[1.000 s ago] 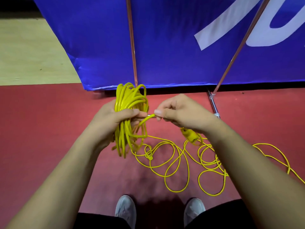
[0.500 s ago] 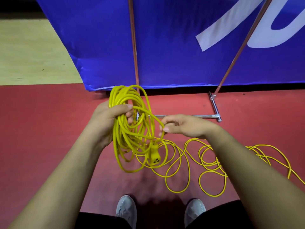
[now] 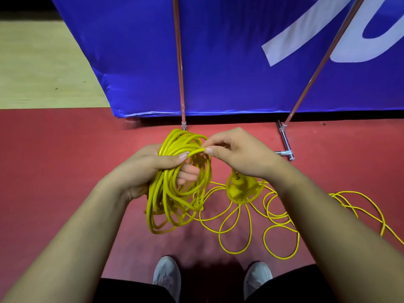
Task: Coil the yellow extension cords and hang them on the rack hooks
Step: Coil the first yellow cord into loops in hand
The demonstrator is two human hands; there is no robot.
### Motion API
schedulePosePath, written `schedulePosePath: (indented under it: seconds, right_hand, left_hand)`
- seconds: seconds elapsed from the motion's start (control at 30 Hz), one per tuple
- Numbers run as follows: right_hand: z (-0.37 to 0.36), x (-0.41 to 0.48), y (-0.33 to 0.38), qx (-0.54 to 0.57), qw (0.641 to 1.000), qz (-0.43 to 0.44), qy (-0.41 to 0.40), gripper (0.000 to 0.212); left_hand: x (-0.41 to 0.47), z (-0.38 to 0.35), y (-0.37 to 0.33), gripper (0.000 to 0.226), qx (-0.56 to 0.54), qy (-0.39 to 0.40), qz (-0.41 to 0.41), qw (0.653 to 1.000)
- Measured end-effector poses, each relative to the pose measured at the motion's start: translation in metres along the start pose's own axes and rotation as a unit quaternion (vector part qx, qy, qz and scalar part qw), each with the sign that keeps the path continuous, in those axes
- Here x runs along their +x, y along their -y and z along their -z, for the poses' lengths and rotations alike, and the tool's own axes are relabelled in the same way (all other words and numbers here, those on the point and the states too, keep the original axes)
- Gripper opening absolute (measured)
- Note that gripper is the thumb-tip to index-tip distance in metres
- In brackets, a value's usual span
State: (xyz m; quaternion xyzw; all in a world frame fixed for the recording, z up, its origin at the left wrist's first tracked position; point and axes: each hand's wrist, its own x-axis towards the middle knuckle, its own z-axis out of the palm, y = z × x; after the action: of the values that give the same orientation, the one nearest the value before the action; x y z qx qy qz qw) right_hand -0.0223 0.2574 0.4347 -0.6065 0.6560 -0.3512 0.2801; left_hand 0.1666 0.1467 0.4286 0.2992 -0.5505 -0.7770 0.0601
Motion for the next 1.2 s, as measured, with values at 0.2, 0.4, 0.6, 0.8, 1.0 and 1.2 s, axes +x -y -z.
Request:
schedulePosePath:
  seconds: [0.2,0.4,0.6,0.8,1.0,1.2]
  right_hand:
    - [0.001,-0.005,-0.011,-0.045,0.989,-0.088,0.106,0.015]
    - [0.005,-0.005,-0.043,-0.16,0.978,-0.122,0.058,0.008]
    - [0.006,0.005,-0.043,-0.033,0.969,-0.212,-0.122,0.012]
    - [0.0,0.006,-0.017,0.178,0.947,-0.128,-0.235,0.008]
    - [-0.002,0.013,-0.013,0.038,0.987,-0.103,-0.115,0.027]
    - [-0.004,0.015,-0.012,-0.072,0.993,-0.036,-0.083,0.026]
  left_hand:
    - [0.002,0.004,-0.005,0.007,-0.019,0.002,-0.041,0.999]
    - [0.004,0.01,-0.009,0.014,0.021,-0.028,-0.06,0.998]
    - [0.006,0.003,0.0,0.013,0.182,-0.003,0.011,0.983]
    - [0.002,-0.008,-0.002,0.018,0.336,0.029,0.002,0.942]
    - [0.002,-0.009,0.004,0.019,0.491,0.016,-0.121,0.862]
    - [0.007,-0.005,0.01,0.016,0.598,-0.071,-0.227,0.765]
